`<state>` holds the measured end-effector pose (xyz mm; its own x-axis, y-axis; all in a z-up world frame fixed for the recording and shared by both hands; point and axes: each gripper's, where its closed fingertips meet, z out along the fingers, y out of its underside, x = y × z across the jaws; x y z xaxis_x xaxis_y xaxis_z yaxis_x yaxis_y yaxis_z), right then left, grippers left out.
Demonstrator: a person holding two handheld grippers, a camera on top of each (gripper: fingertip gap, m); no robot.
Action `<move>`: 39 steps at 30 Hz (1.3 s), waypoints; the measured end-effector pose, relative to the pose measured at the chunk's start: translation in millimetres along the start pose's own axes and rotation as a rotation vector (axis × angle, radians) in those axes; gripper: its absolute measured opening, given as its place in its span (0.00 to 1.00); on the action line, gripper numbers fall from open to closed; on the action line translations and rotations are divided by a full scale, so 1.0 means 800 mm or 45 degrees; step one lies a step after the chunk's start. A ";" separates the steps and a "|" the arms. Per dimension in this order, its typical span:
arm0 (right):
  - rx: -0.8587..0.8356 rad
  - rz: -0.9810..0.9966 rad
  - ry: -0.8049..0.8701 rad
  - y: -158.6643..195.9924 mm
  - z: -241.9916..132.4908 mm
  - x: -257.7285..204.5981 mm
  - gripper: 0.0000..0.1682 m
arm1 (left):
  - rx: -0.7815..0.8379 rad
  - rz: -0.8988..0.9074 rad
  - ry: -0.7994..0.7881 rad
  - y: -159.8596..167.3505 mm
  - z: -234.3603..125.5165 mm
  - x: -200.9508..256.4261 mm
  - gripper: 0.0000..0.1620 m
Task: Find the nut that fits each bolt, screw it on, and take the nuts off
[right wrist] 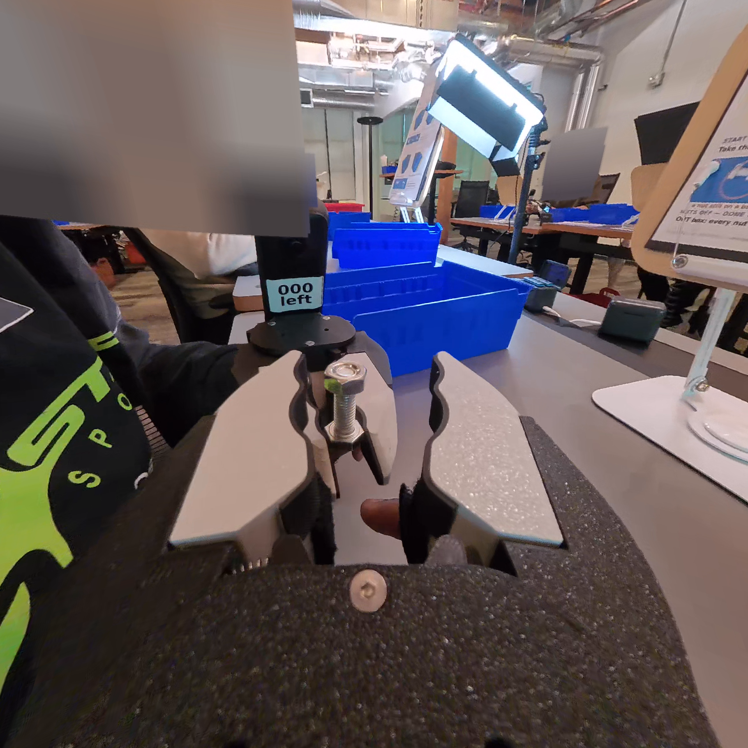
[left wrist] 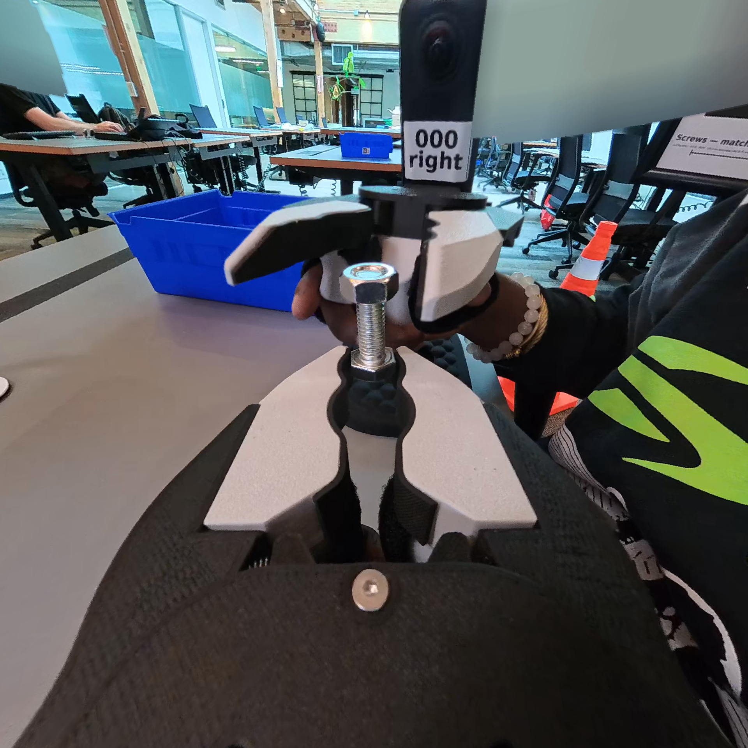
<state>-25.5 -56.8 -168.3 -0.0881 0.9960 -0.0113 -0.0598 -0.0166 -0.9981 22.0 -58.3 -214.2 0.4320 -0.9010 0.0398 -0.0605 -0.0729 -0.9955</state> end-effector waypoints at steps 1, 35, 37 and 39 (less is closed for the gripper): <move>-0.002 -0.001 -0.005 0.001 -0.001 0.000 0.33 | 0.002 0.001 0.003 0.000 0.000 0.001 0.11; 0.088 -0.043 -0.020 -0.015 -0.037 0.014 0.15 | 0.023 0.007 -0.006 -0.004 -0.003 -0.002 0.11; 0.066 -0.017 -0.055 -0.012 -0.025 0.004 0.25 | 0.018 0.008 -0.008 -0.003 -0.003 -0.002 0.11; 0.033 -0.026 -0.044 -0.005 -0.013 -0.001 0.31 | 0.013 0.008 -0.008 -0.002 -0.002 -0.002 0.11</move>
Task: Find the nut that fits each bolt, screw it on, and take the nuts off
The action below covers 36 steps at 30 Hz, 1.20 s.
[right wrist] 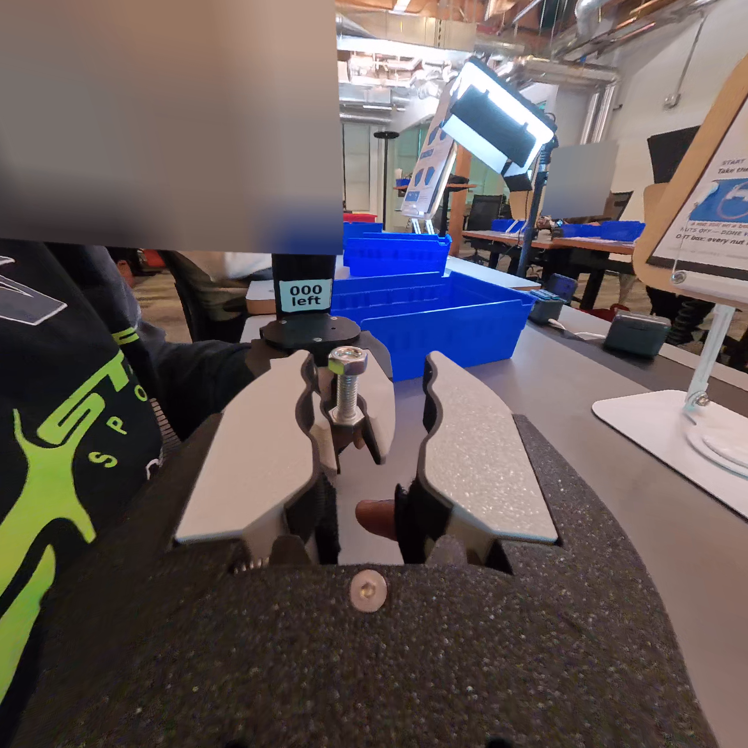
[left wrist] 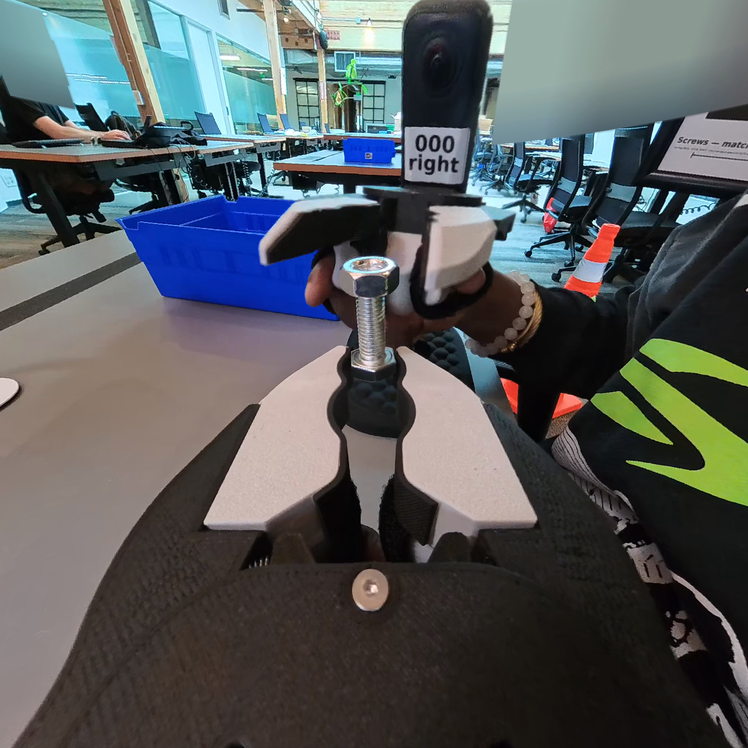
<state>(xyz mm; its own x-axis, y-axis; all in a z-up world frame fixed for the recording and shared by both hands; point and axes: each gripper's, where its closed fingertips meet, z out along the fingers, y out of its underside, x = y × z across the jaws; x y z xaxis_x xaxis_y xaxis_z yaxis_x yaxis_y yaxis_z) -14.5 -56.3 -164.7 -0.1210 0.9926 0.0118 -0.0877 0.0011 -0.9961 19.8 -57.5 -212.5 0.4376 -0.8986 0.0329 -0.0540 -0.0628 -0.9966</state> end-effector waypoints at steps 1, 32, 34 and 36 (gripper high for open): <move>-0.006 -0.005 0.005 0.002 0.004 -0.002 0.31 | 0.000 0.000 0.002 0.000 0.000 0.000 0.11; 0.023 -0.032 -0.012 -0.004 -0.017 0.005 0.19 | 0.003 0.002 0.002 0.000 -0.001 0.000 0.11; 0.012 -0.029 -0.029 -0.003 -0.009 -0.002 0.23 | 0.001 0.003 0.002 0.000 0.000 0.000 0.11; -0.004 -0.030 -0.029 -0.001 -0.002 -0.005 0.26 | -0.001 0.004 0.001 0.000 0.000 0.000 0.11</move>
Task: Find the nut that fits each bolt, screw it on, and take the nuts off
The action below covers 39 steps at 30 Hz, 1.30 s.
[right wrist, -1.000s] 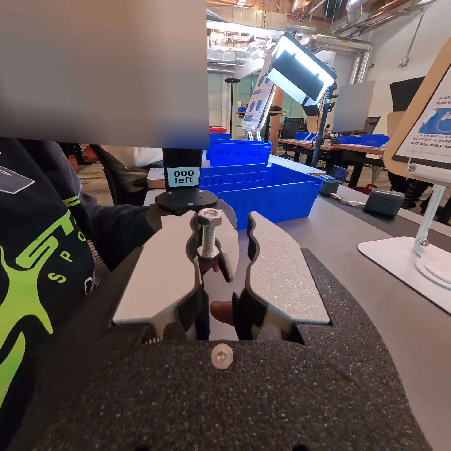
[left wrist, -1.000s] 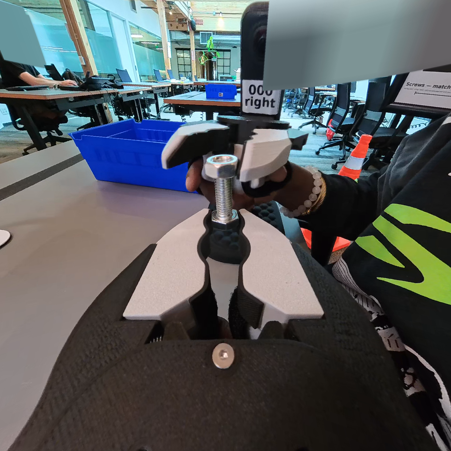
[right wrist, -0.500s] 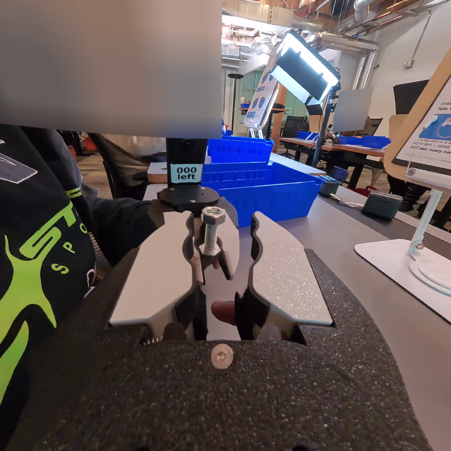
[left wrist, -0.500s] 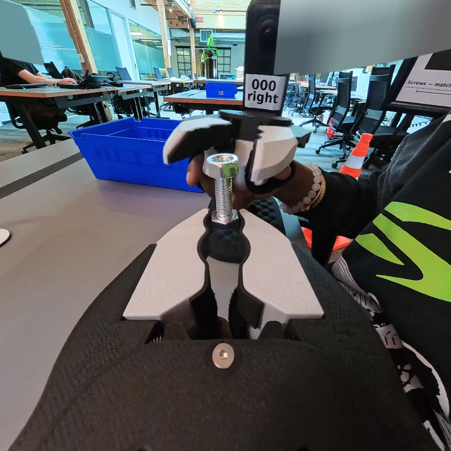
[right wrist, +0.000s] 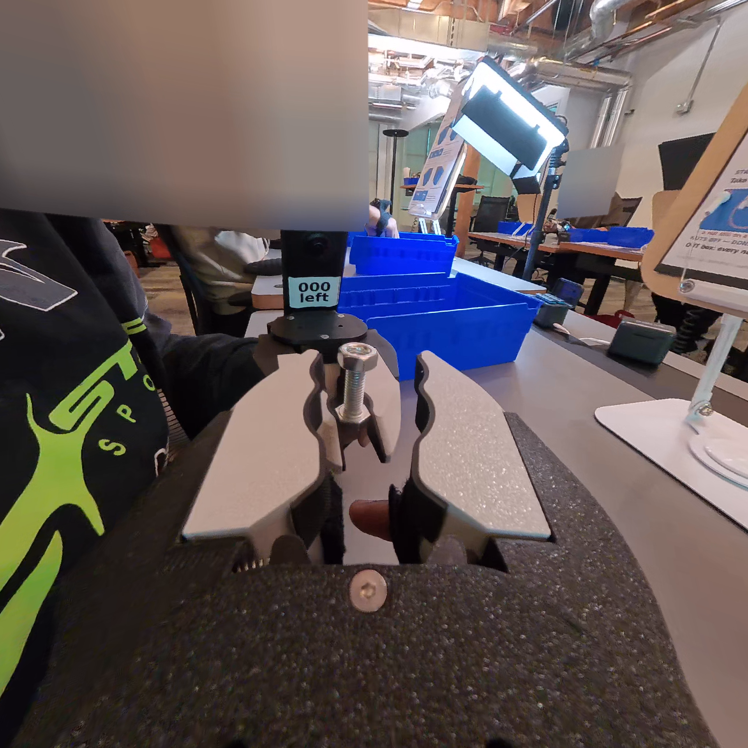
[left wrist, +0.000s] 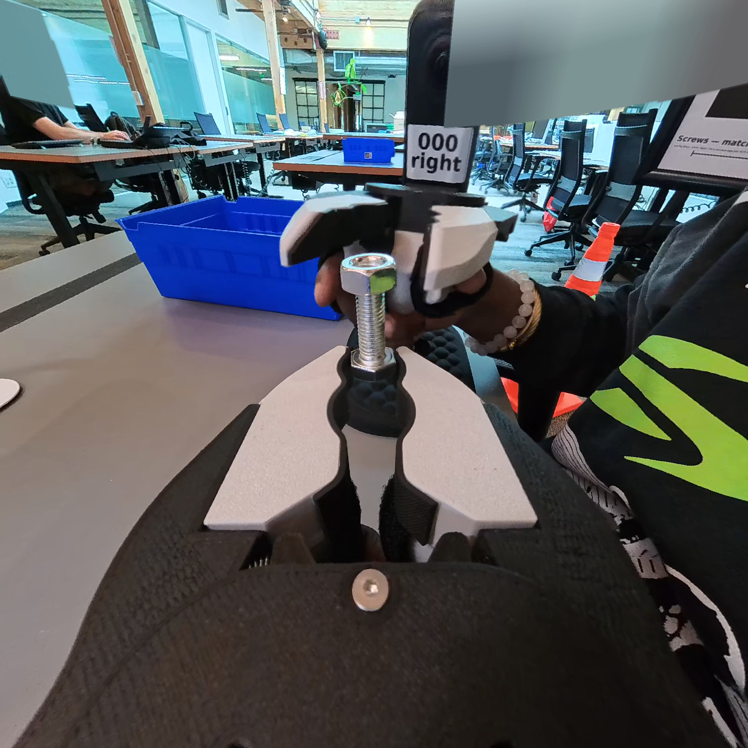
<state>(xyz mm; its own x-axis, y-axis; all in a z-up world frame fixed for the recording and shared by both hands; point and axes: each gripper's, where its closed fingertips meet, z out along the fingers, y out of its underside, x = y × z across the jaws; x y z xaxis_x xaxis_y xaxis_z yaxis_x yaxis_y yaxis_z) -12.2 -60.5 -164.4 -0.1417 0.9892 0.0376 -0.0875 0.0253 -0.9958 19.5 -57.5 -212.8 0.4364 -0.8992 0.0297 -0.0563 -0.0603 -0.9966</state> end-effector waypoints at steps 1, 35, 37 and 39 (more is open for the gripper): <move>-0.005 -0.004 -0.001 0.001 0.002 -0.001 0.26 | 0.000 0.001 0.000 0.000 0.000 0.000 0.11; -0.010 -0.028 0.021 0.001 -0.001 0.002 0.25 | -0.008 0.010 0.003 0.001 0.001 0.002 0.11; -0.010 -0.022 0.033 0.001 -0.004 0.007 0.24 | -0.007 0.011 0.005 0.001 0.001 0.002 0.11; 0.000 -0.010 0.041 0.000 -0.011 0.012 0.23 | -0.003 0.006 0.002 0.000 0.000 0.001 0.11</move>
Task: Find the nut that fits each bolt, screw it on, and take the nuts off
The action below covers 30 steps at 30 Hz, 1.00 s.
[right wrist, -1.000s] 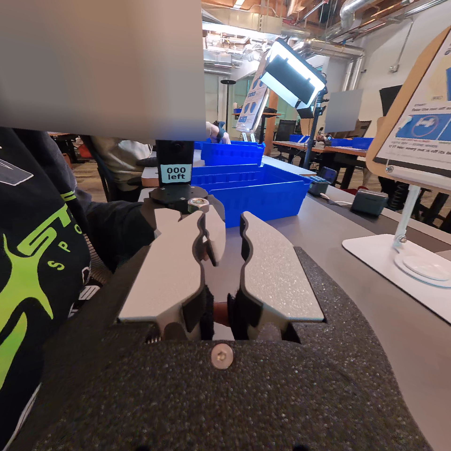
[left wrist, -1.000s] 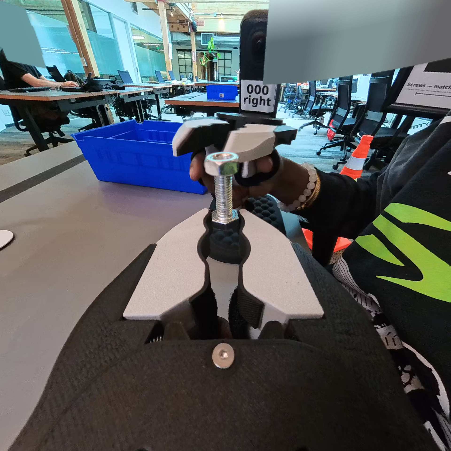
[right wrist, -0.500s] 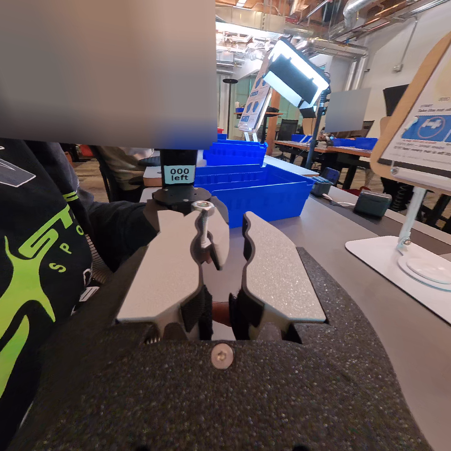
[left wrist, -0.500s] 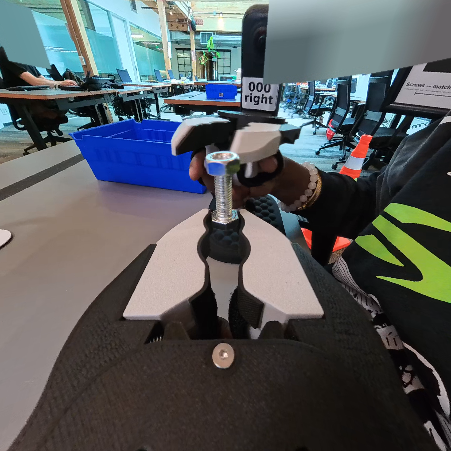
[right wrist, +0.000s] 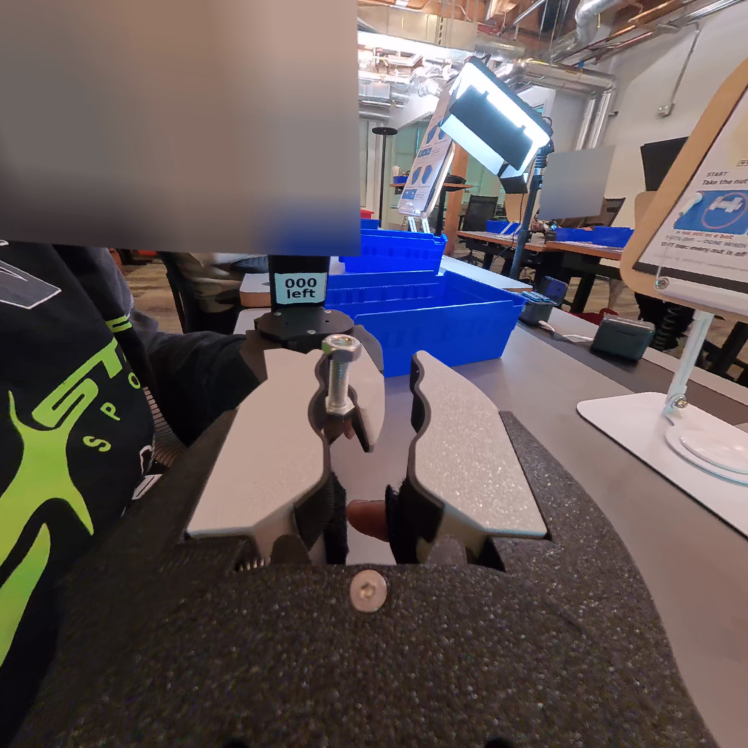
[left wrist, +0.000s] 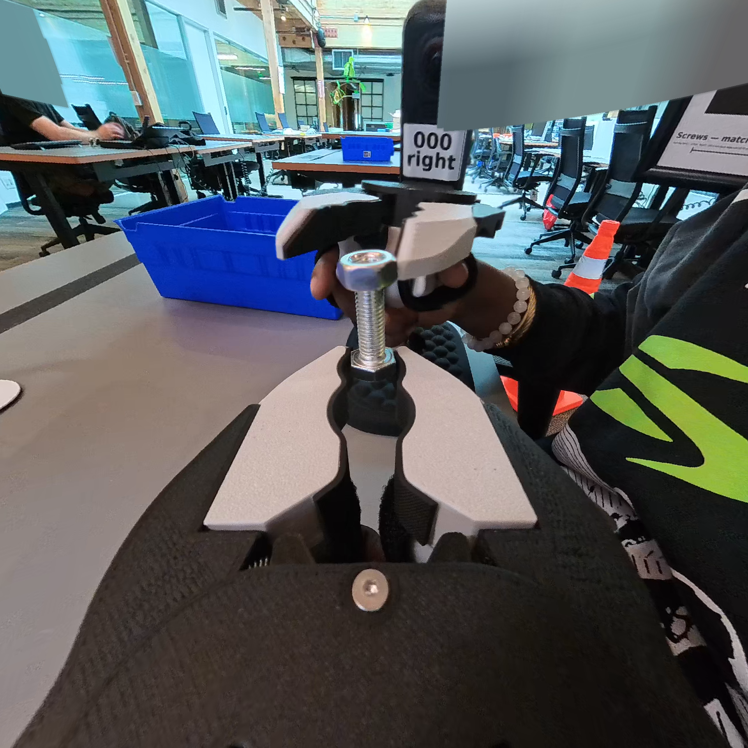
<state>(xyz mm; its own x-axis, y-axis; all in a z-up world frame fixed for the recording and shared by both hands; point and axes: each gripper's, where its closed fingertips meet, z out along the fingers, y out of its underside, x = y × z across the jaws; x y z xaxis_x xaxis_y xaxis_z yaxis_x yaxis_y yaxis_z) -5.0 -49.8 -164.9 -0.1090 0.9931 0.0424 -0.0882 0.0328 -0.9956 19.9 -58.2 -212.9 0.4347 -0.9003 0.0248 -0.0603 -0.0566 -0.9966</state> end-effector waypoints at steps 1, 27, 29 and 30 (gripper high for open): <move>0.003 -0.002 0.014 0.000 -0.003 0.004 0.20 | 0.003 0.000 0.001 -0.001 0.000 0.000 0.11; 0.012 0.076 -0.177 -0.020 -0.007 -0.027 0.11 | -0.074 -0.022 0.130 0.013 0.005 0.019 0.11; 0.013 0.046 -0.119 -0.030 -0.018 -0.017 0.10 | -0.068 -0.021 0.118 0.012 0.004 0.017 0.11; 0.001 0.023 -0.059 -0.034 -0.028 -0.007 0.11 | -0.059 -0.022 0.113 0.011 0.004 0.016 0.11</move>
<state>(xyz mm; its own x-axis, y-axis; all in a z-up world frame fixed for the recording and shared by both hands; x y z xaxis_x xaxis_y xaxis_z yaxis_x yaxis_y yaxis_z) 20.2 -54.0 -139.6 -0.1565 0.9873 0.0281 -0.0864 0.0147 -0.9961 27.6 -68.8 -221.4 0.3551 -0.9334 0.0507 -0.0956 -0.0902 -0.9913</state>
